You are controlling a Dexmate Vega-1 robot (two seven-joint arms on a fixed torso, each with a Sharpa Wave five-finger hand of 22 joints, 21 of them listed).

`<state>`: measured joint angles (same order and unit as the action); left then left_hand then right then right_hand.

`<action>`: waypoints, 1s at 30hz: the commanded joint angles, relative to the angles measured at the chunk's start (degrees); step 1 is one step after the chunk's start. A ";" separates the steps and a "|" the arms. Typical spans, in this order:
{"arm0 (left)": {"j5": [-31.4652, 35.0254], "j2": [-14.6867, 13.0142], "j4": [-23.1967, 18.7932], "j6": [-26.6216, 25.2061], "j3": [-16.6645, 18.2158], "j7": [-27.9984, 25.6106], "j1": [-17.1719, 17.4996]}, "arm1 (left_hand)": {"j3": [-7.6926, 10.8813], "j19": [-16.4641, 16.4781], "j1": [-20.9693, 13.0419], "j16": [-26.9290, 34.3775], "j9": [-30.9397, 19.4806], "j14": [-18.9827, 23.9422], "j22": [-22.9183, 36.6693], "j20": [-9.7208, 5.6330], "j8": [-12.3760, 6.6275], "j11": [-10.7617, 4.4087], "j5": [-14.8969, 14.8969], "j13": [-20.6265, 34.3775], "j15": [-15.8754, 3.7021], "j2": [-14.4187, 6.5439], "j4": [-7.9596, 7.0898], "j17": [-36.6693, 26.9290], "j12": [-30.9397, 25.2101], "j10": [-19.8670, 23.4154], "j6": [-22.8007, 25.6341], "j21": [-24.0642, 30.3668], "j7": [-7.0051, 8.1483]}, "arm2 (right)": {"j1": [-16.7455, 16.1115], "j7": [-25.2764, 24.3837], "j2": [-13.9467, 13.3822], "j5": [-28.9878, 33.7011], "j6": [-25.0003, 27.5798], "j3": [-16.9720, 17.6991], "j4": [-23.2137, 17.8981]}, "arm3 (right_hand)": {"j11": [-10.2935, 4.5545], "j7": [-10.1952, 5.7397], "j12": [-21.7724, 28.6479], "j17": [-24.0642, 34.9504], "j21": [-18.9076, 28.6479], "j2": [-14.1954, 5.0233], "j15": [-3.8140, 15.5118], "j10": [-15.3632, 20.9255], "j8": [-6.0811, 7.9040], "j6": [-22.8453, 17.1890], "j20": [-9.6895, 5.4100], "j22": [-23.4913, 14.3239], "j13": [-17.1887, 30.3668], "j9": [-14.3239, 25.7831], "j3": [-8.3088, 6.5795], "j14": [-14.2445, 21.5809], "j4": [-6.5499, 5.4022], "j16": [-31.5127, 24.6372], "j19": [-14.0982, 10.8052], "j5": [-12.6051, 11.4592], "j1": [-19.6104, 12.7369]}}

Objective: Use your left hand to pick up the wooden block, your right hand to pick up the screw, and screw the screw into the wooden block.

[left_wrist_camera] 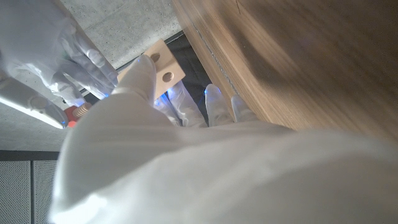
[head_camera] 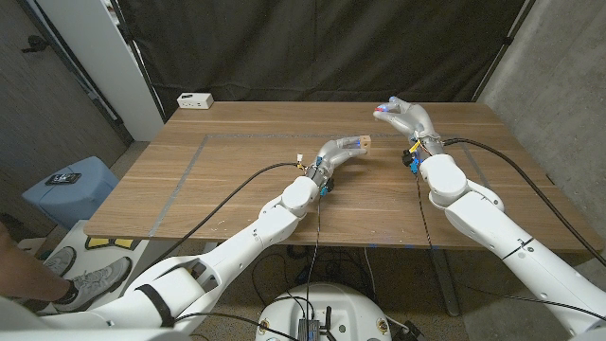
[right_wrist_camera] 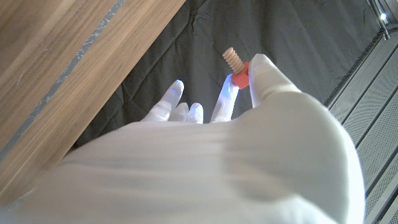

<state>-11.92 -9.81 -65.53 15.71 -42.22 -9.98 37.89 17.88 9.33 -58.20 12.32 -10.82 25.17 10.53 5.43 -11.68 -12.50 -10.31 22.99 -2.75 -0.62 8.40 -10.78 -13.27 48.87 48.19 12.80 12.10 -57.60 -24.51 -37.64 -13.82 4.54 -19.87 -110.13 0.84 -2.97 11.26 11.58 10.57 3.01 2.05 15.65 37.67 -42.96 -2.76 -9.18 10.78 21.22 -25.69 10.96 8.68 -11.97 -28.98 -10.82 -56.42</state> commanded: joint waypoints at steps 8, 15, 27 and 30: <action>0.04 -0.21 -1.13 -1.35 -0.33 -0.32 0.22 | -0.36 0.28 0.24 0.33 -0.25 0.59 0.35 0.30 -0.19 -0.18 0.19 0.24 -5.23 -0.50 -0.09 -0.15 0.05 0.32 0.05 0.04 -0.40 | 0.35 -1.41 1.60 2.54 -0.26 -1.52 0.99 | 0.13 0.31 -0.08 0.21 -0.02 -0.22 1.09 0.41 -0.06 0.09 -3.03 -0.13 0.10 -0.39 0.40 0.57 0.13 -0.33 -0.63 -0.35 0.45; 0.12 -0.33 -1.50 -1.48 -0.40 -0.44 0.37 | -0.41 0.30 0.21 0.31 -0.25 0.59 0.37 0.32 -0.13 -0.18 0.18 0.27 -5.27 -0.53 -0.07 -0.14 0.08 0.32 -0.08 0.03 -0.44 | 0.29 -1.35 1.60 2.98 -0.24 -1.67 1.10 | 0.11 0.42 -0.07 0.20 -0.01 -0.29 1.14 0.52 -0.12 0.00 -3.10 -0.12 0.10 -0.68 0.55 0.64 0.12 -0.34 -0.73 -0.39 0.55; 0.52 -0.50 -1.57 -1.56 -0.69 -0.35 0.28 | -0.49 0.32 0.19 0.27 -0.25 0.58 0.38 0.32 -0.12 -0.17 0.18 0.31 -5.25 -0.57 -0.04 -0.13 0.13 0.32 -0.12 0.02 -0.36 | -0.15 -1.47 1.56 3.71 0.11 -1.90 0.70 | 0.14 0.30 -0.10 0.18 -0.04 -0.43 1.06 0.56 -0.24 0.02 -3.13 -0.12 0.10 -1.08 0.72 0.64 0.15 -0.30 -0.74 -0.46 0.55; 0.61 -0.53 -1.50 -1.48 -0.77 -0.24 0.21 | -0.49 0.32 0.15 0.29 -0.25 0.62 0.39 0.34 -0.11 -0.17 0.17 0.32 -5.19 -0.62 -0.03 -0.13 0.15 0.32 -0.16 0.02 -0.34 | -0.16 -1.62 1.78 3.75 0.39 -2.02 0.72 | 0.09 0.33 -0.12 0.17 -0.03 -0.48 1.09 0.54 -0.24 0.01 -3.12 -0.12 0.10 -1.13 0.74 0.68 0.17 -0.31 -0.77 -0.48 0.51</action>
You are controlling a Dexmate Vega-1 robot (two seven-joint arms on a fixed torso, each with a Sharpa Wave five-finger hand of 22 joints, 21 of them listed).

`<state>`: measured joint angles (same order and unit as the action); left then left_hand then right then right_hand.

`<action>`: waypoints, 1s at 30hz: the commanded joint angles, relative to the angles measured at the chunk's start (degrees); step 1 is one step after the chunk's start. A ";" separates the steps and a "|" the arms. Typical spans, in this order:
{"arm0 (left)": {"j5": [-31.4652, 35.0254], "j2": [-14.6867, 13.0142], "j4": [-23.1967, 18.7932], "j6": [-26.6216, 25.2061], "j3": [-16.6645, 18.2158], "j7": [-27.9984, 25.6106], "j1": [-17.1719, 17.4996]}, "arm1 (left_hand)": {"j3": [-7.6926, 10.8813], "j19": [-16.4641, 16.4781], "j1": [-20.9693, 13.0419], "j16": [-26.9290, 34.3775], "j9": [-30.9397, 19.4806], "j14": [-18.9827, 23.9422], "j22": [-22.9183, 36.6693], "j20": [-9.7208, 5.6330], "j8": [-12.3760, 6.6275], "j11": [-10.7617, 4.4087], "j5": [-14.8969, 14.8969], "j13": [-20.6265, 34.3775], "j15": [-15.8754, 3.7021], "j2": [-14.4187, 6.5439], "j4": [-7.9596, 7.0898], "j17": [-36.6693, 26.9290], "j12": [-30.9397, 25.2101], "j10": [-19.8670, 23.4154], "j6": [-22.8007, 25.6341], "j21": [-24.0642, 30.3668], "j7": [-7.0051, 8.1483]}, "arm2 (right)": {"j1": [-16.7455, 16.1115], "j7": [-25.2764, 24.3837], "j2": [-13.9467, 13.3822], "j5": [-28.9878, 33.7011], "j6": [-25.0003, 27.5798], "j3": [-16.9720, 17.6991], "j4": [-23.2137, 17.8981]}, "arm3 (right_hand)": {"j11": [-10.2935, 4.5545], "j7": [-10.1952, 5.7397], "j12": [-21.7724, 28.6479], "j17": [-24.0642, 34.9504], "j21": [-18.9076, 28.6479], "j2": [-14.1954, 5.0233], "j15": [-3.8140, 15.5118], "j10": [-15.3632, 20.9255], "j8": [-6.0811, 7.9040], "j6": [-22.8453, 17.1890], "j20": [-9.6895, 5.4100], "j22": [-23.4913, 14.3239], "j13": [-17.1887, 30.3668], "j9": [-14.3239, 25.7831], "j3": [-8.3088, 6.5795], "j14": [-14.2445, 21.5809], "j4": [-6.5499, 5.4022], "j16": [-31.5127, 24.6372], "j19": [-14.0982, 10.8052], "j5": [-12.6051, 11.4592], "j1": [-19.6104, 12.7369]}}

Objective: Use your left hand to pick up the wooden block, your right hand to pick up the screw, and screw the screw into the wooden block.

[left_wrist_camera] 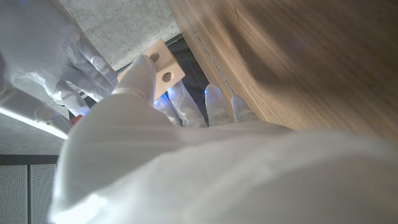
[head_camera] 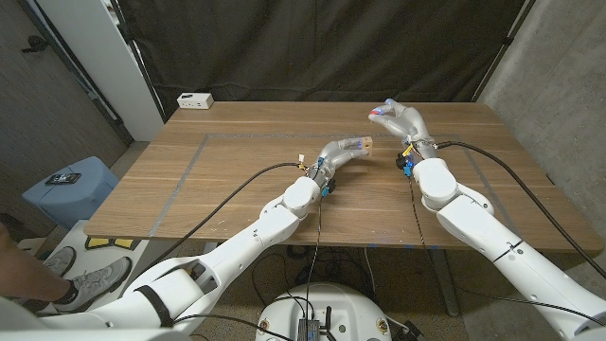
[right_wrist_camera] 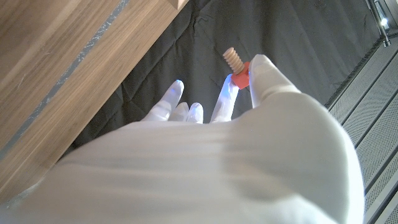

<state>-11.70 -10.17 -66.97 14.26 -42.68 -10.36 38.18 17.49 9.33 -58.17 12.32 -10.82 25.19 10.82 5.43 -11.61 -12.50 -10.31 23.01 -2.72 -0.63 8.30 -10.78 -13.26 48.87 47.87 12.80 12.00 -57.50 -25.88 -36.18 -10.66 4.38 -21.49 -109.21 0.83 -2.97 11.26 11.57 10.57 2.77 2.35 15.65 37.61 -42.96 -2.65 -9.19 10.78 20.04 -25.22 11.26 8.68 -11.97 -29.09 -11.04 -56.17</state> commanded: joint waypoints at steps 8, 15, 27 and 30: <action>0.50 -0.16 0.02 0.00 -0.34 0.16 -0.13 | -0.16 0.31 0.10 0.26 -0.25 0.58 0.11 0.38 -0.21 -0.17 0.17 0.34 -5.23 -0.66 0.09 -0.13 0.17 0.33 0.23 0.00 -0.31 | -0.29 -0.23 0.50 0.78 0.65 -0.67 0.07 | 0.14 0.35 -0.15 0.15 -0.05 -0.27 0.79 0.55 -0.09 -0.07 -3.21 -0.12 0.11 -0.01 0.43 0.43 0.21 -0.30 -0.69 -0.30 0.28; 0.41 -0.25 0.00 0.07 -0.23 0.19 -0.07 | -0.20 0.32 0.01 0.24 -0.25 0.59 0.12 0.34 -0.21 -0.17 0.17 0.37 -5.25 -0.66 0.14 -0.12 0.20 0.34 0.23 -0.01 -0.27 | -0.01 -0.05 0.55 1.11 0.78 -1.07 0.42 | 0.22 0.24 -0.12 0.15 -0.05 -0.36 0.75 0.68 -0.09 -0.05 -3.19 -0.12 0.11 -0.13 0.52 0.44 0.21 -0.29 -0.72 -0.33 0.29; 0.38 -0.15 0.43 0.41 -0.19 0.31 -0.23 | -0.29 0.29 0.01 0.23 -0.26 0.63 0.13 0.35 -0.21 -0.17 0.18 0.42 -5.28 -0.75 0.12 -0.12 0.24 0.34 0.20 -0.03 -0.24 | 0.15 -0.08 0.85 1.43 1.03 -1.64 0.96 | 0.23 0.21 -0.14 0.15 -0.05 -0.44 0.76 0.69 0.02 -0.11 -3.08 -0.12 0.11 -0.19 0.66 0.49 0.21 -0.27 -0.76 -0.38 0.34; 0.35 -0.14 0.47 0.40 -0.18 0.35 -0.25 | -0.31 0.29 0.00 0.22 -0.26 0.60 0.13 0.41 -0.22 -0.17 0.18 0.43 -5.26 -0.78 0.13 -0.13 0.25 0.35 0.23 -0.04 -0.25 | 0.06 -0.46 1.07 1.39 1.58 -1.63 0.82 | 0.22 0.15 -0.14 0.14 -0.07 -0.44 0.74 0.74 0.05 -0.12 -3.08 -0.12 0.11 -0.20 0.71 0.52 0.22 -0.27 -0.74 -0.39 0.34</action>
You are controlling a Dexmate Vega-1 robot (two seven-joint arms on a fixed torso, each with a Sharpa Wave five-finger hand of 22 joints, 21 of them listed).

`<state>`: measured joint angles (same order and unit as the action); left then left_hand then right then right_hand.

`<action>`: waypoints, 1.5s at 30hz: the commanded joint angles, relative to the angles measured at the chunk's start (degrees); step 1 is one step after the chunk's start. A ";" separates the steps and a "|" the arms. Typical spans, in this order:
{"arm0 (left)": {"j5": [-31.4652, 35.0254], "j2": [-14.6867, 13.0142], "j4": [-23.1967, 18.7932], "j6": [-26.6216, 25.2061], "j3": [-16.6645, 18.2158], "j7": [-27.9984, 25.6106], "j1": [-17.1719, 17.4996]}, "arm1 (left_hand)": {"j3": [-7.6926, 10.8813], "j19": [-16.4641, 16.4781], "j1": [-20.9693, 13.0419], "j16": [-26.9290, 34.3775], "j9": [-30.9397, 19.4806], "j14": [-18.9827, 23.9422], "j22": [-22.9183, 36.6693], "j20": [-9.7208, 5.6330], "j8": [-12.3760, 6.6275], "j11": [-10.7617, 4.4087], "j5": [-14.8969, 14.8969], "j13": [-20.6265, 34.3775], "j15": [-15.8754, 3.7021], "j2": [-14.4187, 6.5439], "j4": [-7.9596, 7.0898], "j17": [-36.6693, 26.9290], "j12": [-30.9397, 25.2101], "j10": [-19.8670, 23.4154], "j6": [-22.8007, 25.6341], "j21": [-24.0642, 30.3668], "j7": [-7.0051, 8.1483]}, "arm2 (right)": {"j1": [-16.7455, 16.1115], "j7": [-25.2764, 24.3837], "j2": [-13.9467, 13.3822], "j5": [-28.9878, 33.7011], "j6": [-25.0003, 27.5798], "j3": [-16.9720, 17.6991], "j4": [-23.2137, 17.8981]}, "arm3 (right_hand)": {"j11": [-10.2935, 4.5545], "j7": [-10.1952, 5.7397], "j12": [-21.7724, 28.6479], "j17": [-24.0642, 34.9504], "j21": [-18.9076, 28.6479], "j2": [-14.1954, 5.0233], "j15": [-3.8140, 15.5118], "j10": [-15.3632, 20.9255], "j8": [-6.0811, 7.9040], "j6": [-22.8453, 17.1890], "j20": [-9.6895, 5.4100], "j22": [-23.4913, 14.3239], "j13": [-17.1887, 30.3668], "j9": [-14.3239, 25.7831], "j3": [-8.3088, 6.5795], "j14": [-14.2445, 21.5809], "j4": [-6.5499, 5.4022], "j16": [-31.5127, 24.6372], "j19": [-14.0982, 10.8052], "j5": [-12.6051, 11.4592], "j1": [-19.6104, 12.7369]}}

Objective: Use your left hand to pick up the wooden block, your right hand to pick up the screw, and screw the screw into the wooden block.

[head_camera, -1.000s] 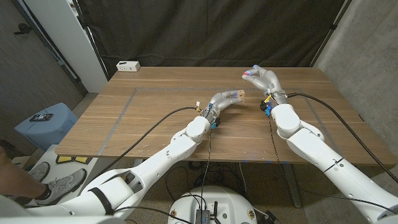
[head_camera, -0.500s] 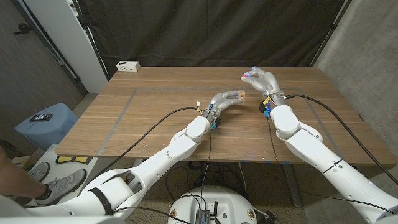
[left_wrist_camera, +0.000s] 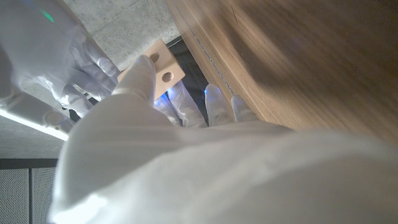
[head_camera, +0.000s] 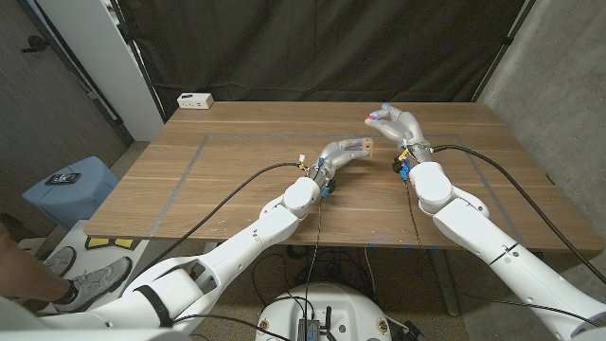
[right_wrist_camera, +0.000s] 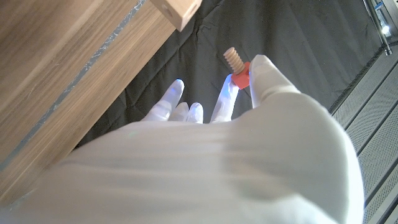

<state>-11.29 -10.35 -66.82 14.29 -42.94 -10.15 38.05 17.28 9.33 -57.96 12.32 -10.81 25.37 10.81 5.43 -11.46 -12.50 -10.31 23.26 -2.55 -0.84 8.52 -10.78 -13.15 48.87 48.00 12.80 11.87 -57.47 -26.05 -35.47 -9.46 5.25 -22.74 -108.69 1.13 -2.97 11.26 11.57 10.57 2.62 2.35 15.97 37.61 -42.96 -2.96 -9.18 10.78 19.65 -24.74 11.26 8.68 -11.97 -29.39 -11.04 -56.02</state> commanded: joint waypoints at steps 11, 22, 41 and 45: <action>-0.30 0.37 1.16 0.51 0.09 0.46 -0.53 | -0.20 0.28 -0.23 0.20 -0.27 0.44 0.15 0.34 -0.37 -0.17 0.19 0.23 -5.47 -0.60 -0.09 -0.13 0.18 0.40 0.10 -0.06 -0.11 | -0.02 -0.36 0.42 0.31 0.53 -0.60 0.93 | -0.11 0.07 -0.16 0.12 -0.08 -0.31 0.73 0.43 0.16 -0.10 -2.74 -0.12 0.11 0.19 0.33 0.53 0.30 -0.23 -0.43 -0.44 0.13; -0.31 0.51 1.74 0.54 0.05 0.66 -0.98 | -0.28 0.28 -0.22 0.17 -0.27 0.42 0.16 0.34 -0.34 -0.18 0.20 0.28 -5.41 -0.66 -0.10 -0.13 0.21 0.44 0.00 -0.07 -0.15 | 0.56 0.03 0.40 0.58 0.61 -1.15 1.78 | -0.04 0.21 -0.19 0.14 -0.11 -0.42 0.73 0.40 0.15 -0.09 -2.73 -0.12 0.11 -0.01 0.51 0.44 0.21 -0.18 -0.37 -0.45 0.28; -0.44 1.03 2.77 0.74 -0.07 0.76 -1.38 | -0.42 0.32 -0.24 0.13 -0.27 0.40 0.17 0.39 -0.33 -0.18 0.20 0.35 -5.41 -0.77 -0.11 -0.13 0.28 0.42 -0.04 -0.08 -0.15 | 0.66 0.06 0.16 0.74 1.34 -1.59 2.15 | -0.25 0.01 -0.23 0.13 -0.10 -0.54 0.77 0.33 0.22 -0.05 -2.71 -0.12 0.11 -0.17 0.63 0.54 0.27 -0.17 -0.40 -0.53 0.25; -0.41 1.09 2.83 0.79 -0.11 0.76 -1.43 | -0.45 0.30 -0.27 0.15 -0.27 0.46 0.17 0.36 -0.38 -0.18 0.20 0.37 -5.39 -0.80 -0.09 -0.13 0.29 0.45 0.09 -0.09 -0.25 | 0.67 0.09 0.21 0.64 1.14 -1.60 2.39 | -0.29 0.03 -0.23 0.14 -0.10 -0.56 0.76 0.33 0.32 -0.11 -2.72 -0.12 0.12 -0.13 0.63 0.50 0.29 -0.13 -0.39 -0.55 0.24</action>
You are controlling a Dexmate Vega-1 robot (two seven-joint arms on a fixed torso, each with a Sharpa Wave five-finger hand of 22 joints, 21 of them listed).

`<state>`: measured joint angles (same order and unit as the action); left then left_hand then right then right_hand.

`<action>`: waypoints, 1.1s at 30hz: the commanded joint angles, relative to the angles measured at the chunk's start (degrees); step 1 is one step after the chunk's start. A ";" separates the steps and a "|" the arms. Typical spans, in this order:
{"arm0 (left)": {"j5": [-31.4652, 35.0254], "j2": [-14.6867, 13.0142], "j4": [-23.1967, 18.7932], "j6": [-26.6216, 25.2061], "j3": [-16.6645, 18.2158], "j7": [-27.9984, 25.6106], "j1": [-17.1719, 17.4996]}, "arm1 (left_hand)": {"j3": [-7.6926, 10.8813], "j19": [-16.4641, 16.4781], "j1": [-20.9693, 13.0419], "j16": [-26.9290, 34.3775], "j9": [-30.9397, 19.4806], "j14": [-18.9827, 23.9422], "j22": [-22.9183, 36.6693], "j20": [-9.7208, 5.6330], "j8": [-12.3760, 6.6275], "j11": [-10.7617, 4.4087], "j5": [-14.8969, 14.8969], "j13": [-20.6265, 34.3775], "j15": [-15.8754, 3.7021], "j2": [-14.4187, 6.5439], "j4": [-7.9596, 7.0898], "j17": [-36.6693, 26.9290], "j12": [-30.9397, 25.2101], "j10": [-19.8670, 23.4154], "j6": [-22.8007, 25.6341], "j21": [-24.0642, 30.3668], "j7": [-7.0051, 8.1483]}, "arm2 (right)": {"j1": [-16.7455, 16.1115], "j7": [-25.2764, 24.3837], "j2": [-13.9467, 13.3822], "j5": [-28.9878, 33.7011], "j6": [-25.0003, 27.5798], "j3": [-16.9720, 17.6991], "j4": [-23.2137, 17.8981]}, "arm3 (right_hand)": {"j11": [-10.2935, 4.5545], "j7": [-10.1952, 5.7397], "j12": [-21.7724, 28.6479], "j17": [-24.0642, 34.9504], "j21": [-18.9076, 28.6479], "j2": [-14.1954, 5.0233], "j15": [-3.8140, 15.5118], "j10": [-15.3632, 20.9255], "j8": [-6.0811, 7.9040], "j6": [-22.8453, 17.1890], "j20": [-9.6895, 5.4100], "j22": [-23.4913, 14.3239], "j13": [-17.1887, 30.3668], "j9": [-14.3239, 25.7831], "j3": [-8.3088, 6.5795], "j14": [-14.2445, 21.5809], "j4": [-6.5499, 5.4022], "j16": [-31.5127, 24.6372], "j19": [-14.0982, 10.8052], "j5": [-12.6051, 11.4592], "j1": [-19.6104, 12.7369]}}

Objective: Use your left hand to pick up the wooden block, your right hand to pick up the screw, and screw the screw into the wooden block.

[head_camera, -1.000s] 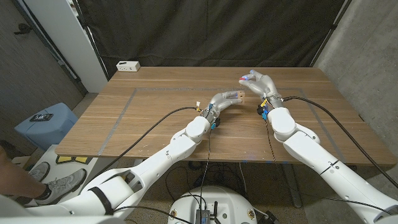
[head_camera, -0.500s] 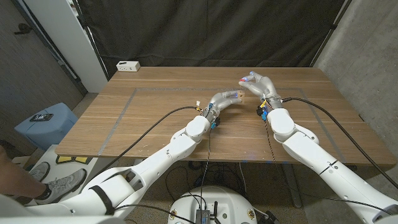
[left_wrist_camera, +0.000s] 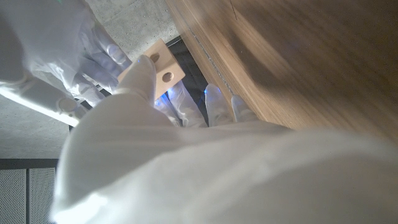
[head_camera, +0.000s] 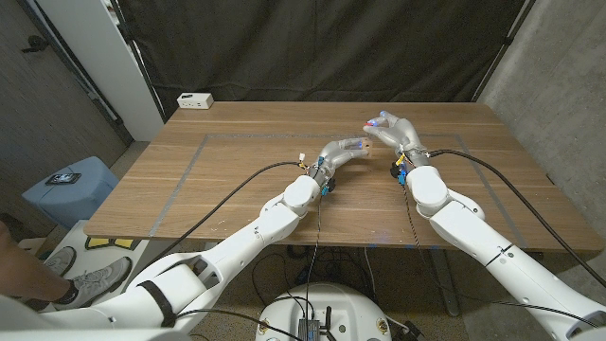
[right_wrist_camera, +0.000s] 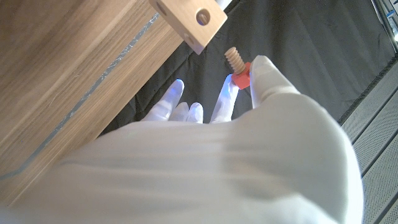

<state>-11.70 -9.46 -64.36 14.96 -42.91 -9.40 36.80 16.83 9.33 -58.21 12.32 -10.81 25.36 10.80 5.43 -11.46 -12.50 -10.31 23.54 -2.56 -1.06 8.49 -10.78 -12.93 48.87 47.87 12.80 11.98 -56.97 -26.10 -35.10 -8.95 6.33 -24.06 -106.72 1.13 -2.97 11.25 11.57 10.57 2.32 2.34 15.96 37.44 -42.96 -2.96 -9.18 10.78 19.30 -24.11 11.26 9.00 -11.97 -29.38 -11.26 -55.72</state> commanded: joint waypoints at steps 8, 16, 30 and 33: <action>0.12 0.12 0.19 0.00 -0.24 0.07 -0.22 | -0.08 0.28 -0.05 0.13 -0.26 0.48 0.18 0.32 -0.35 -0.18 0.21 0.13 -5.45 -0.57 -0.03 -0.12 0.10 0.46 0.13 -0.11 -0.20 | 0.01 -0.15 0.00 -0.07 0.23 -0.18 0.48 | -0.24 0.10 -0.25 0.14 -0.10 -0.35 0.76 0.31 0.53 -0.03 -2.73 -0.12 0.12 0.19 0.08 0.52 -0.02 -0.13 -0.39 -0.35 -0.07; 0.05 0.06 -0.06 -0.29 -0.24 0.10 -0.14 | -0.15 0.29 -0.07 0.11 -0.25 0.48 0.18 0.31 -0.36 -0.17 0.20 0.17 -5.44 -0.59 -0.02 -0.12 0.13 0.45 0.14 -0.11 -0.25 | -0.11 -0.16 -0.09 -0.06 0.24 -0.25 0.52 | -0.15 0.01 -0.23 0.11 -0.10 -0.40 0.79 0.37 0.59 -0.08 -2.70 -0.13 0.12 0.11 0.18 0.51 0.02 -0.11 -0.40 -0.37 -0.13; -0.08 -0.05 -0.27 -0.20 -0.13 0.02 0.11 | -0.24 0.29 -0.07 0.10 -0.25 0.47 0.19 0.35 -0.35 -0.17 0.20 0.21 -5.39 -0.67 -0.04 -0.13 0.18 0.40 0.11 -0.12 -0.28 | -0.21 -0.16 -0.11 -0.35 0.68 -0.29 0.59 | -0.17 -0.04 -0.26 0.12 -0.14 -0.36 0.70 0.29 0.73 -0.22 -2.73 -0.13 0.12 0.02 0.27 0.43 0.02 -0.03 -0.29 -0.40 -0.02; -0.02 -0.13 -0.33 -0.17 -0.15 0.04 0.15 | -0.26 0.30 -0.06 0.09 -0.25 0.47 0.19 0.37 -0.34 -0.17 0.20 0.22 -5.43 -0.70 -0.05 -0.13 0.20 0.40 0.08 -0.12 -0.27 | -0.20 -0.15 -0.29 -0.14 0.73 -0.38 0.51 | -0.27 -0.09 -0.27 0.13 -0.14 -0.36 0.70 0.27 0.81 -0.31 -2.69 -0.13 0.12 0.05 0.25 0.46 0.02 -0.03 -0.28 -0.41 -0.01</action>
<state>-11.69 -9.47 -64.49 14.80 -43.10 -9.34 36.72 16.75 9.33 -58.16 12.32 -10.80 25.36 10.80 5.43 -11.28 -12.50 -10.31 23.49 -2.56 -1.09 8.58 -10.78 -12.81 48.87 47.69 12.80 12.00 -57.05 -26.18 -35.22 -9.05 6.72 -24.34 -106.15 1.13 -2.97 11.01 11.57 10.57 2.33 2.35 15.96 37.94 -42.96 -2.96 -9.18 10.78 19.12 -24.11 11.26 9.01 -11.97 -29.37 -11.48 -55.73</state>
